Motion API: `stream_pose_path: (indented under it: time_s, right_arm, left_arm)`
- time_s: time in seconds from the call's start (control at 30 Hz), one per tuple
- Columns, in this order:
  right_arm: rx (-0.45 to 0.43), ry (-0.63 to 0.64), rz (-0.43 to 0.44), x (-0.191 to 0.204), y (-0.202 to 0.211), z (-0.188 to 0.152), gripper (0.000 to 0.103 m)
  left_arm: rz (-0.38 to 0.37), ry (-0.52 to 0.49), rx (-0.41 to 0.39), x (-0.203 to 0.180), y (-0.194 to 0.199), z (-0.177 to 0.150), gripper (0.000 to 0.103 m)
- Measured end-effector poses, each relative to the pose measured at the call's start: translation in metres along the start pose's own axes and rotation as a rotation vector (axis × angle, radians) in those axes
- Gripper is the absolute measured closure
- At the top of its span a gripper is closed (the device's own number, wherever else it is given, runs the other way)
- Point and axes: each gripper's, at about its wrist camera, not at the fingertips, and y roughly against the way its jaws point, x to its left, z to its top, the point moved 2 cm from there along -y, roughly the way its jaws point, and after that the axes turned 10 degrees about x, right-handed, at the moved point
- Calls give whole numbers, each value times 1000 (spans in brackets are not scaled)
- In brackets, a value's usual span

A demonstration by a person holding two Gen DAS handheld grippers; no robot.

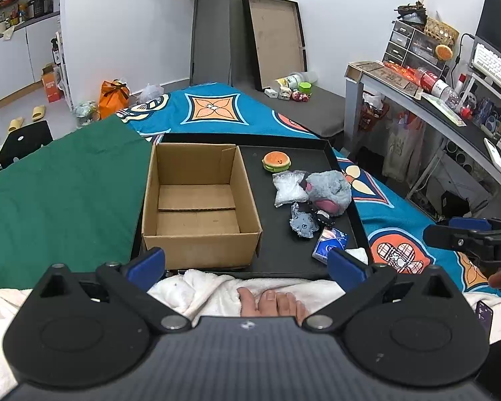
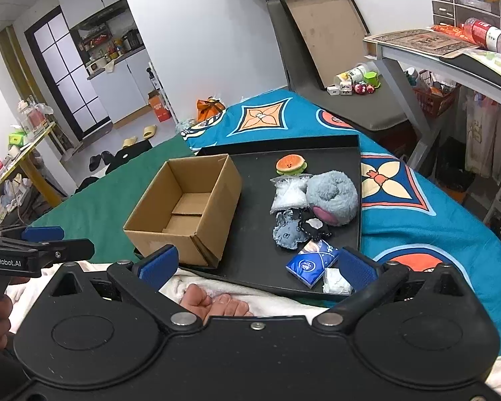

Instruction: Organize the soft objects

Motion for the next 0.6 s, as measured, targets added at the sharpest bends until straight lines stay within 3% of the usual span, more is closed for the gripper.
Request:
stream_pose_path:
  time_s: [0.6]
  right_arm:
    - [-22,0,-24,-4,16,-2,0]
  left_arm:
    - [-1,-14,-24,-6,15,-3,0]
